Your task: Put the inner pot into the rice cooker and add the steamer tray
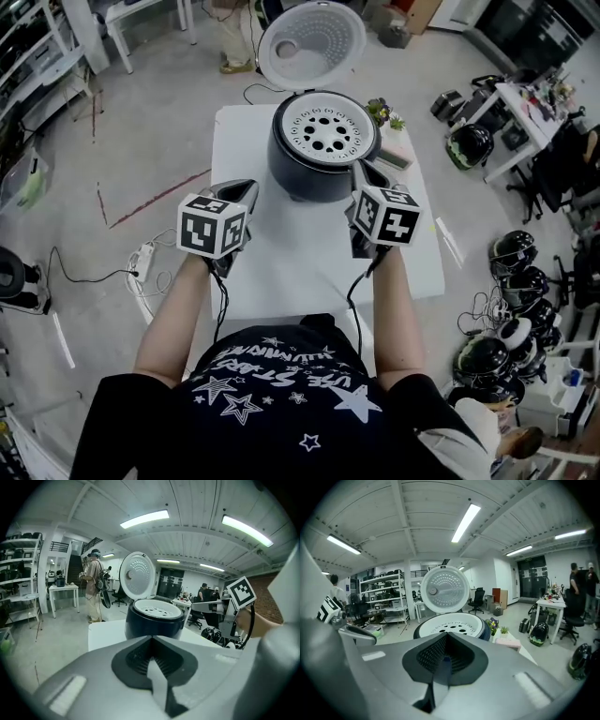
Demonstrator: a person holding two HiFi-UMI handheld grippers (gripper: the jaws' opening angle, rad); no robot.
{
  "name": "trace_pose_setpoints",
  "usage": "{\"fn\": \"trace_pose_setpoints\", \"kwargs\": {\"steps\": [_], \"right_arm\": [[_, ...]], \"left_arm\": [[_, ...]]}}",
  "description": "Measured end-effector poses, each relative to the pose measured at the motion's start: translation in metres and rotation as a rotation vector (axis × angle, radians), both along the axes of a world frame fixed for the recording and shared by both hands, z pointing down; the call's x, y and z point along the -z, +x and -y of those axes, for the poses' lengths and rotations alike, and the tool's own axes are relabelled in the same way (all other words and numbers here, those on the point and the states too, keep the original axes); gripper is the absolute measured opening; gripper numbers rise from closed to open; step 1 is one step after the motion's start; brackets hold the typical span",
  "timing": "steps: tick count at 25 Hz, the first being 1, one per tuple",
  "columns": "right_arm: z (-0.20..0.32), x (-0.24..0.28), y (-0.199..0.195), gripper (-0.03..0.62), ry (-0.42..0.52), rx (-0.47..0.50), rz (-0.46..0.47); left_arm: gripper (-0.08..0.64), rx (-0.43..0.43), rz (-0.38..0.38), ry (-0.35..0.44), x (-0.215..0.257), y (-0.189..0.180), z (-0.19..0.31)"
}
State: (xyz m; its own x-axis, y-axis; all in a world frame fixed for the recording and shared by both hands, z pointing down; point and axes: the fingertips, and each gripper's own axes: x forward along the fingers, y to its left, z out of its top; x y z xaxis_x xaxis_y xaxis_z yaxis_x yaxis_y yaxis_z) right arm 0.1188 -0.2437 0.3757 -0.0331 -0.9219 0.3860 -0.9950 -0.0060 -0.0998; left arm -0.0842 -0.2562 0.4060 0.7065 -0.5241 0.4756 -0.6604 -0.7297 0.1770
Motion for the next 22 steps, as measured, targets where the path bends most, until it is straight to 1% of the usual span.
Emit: {"fn": "trace_pose_setpoints", "kwargs": {"steps": [4,9,13,17,22], "right_arm": [[-0.023,-0.010,-0.028,0.026,-0.023,-0.034,-0.018],[-0.060,-0.031,-0.069,0.026,-0.053,-0.061,0.020],[-0.090,-0.039,-0.091,0.026,-0.070,-0.094,0.012],[-0.120,-0.047,-0.101,0.026,-0.078,-0.137,0.027],[-0.152,-0.051,-0.102,0.026,-0.093,-0.187,0.024]], "left_arm": [[0.002,-0.031,-0.002,-0.009,-0.009,-0.030,-0.019],[0.002,-0.061,0.004,-0.039,-0.027,-0.068,-0.047],[0.002,-0.087,0.010,-0.056,-0.038,-0.093,-0.066],[0.002,-0.108,0.011,-0.080,-0.049,-0.107,-0.083],[0.002,-0.155,0.020,-0.101,-0.056,-0.109,-0.103]]}}
